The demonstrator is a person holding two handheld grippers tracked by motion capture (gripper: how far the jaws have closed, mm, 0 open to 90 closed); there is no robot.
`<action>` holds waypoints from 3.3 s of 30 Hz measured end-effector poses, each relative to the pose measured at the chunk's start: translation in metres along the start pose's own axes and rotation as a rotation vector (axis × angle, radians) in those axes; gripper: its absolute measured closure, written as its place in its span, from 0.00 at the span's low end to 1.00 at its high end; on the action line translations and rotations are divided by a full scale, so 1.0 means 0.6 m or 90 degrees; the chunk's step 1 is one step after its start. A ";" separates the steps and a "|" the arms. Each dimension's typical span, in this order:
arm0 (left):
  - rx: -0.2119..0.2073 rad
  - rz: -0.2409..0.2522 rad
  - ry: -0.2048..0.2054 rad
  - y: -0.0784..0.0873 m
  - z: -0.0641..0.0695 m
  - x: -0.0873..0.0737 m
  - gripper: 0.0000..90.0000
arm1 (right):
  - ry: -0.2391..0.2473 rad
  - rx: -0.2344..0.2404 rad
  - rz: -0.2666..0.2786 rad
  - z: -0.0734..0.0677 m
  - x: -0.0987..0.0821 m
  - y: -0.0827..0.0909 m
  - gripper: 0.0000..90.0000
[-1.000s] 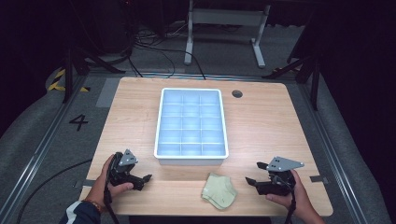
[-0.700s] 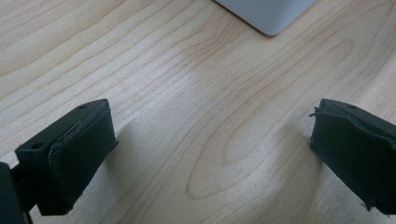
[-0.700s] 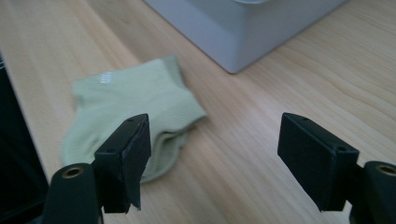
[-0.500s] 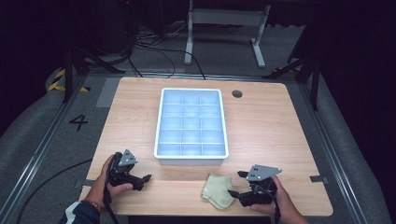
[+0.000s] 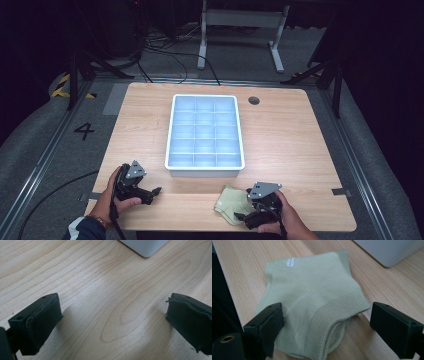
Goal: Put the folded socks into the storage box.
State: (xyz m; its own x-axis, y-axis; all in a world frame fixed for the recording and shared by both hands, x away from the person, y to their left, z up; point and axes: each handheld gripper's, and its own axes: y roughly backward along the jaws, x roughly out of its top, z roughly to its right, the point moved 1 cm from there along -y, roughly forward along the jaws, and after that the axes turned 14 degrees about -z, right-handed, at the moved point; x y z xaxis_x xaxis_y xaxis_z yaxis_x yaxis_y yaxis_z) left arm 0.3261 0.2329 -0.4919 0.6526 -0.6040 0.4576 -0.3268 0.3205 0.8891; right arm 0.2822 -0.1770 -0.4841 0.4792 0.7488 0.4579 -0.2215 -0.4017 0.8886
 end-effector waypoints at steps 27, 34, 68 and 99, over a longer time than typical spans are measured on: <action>-0.004 -0.002 -0.004 -0.002 -0.002 0.004 0.00 | 0.072 0.091 0.017 -0.008 0.014 0.000 0.77; -0.004 -0.002 -0.004 -0.002 -0.002 0.005 0.00 | 0.083 0.076 0.024 -0.009 0.014 0.004 0.78; -0.001 -0.001 -0.003 -0.002 -0.002 0.005 0.00 | 0.066 0.036 0.064 0.031 -0.018 0.056 0.79; -0.001 -0.001 -0.003 -0.002 -0.002 0.005 0.00 | 0.006 -0.013 0.107 0.080 -0.042 0.104 0.78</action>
State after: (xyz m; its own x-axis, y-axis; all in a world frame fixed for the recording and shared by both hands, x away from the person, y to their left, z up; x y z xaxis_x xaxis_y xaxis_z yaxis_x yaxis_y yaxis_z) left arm 0.3293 0.2314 -0.4918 0.6498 -0.6077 0.4566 -0.3247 0.3213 0.8896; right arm 0.2969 -0.2462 -0.4413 0.4262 0.6764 0.6007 -0.3150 -0.5115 0.7995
